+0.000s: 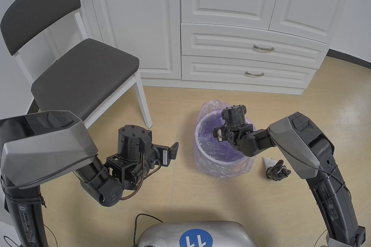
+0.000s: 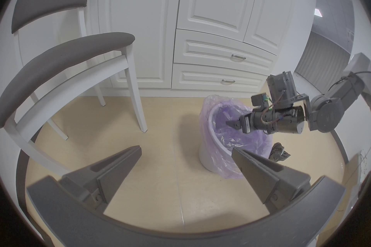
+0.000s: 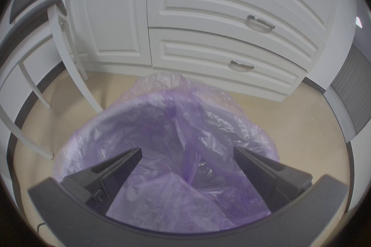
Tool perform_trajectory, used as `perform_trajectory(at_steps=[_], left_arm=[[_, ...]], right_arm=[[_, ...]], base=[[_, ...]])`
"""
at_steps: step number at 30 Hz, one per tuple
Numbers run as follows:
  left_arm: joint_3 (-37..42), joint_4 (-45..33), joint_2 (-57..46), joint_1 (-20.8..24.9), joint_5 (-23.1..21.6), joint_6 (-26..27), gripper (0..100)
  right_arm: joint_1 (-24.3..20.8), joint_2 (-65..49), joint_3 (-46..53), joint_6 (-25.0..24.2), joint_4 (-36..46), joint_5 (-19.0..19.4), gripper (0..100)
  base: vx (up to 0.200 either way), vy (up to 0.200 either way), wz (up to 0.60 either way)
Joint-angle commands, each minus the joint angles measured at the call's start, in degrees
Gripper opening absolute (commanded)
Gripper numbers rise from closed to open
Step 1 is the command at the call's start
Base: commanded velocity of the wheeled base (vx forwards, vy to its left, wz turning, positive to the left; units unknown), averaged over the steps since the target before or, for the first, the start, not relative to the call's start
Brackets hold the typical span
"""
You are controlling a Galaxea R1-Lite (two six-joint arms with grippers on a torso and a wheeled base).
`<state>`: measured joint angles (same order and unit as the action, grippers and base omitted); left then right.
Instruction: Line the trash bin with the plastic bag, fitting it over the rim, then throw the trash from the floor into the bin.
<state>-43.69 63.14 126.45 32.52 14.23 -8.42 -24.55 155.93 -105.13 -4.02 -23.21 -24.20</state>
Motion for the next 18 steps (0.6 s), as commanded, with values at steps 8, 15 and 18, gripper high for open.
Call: perform_trajectory(at_steps=[8,15,18], left_arm=[[0.89,1.11,-0.15,-0.09,0.01,0.07,100],[1.59,1.38,-0.33,-0.09,0.01,0.16,100],[1.68,1.38,-0.33,0.00,0.01,0.16,100]], right_arm=[[-0.76,-8.71,15.83,2.97,3.79,1.26,100],[-3.75,-13.72,24.36,3.50,2.64,2.93,100],[-4.63,-14.95,27.35,5.17,0.89,2.93,100]], base=[[0.000,0.000,0.00],[0.000,0.000,0.00],[0.000,0.000,0.00]])
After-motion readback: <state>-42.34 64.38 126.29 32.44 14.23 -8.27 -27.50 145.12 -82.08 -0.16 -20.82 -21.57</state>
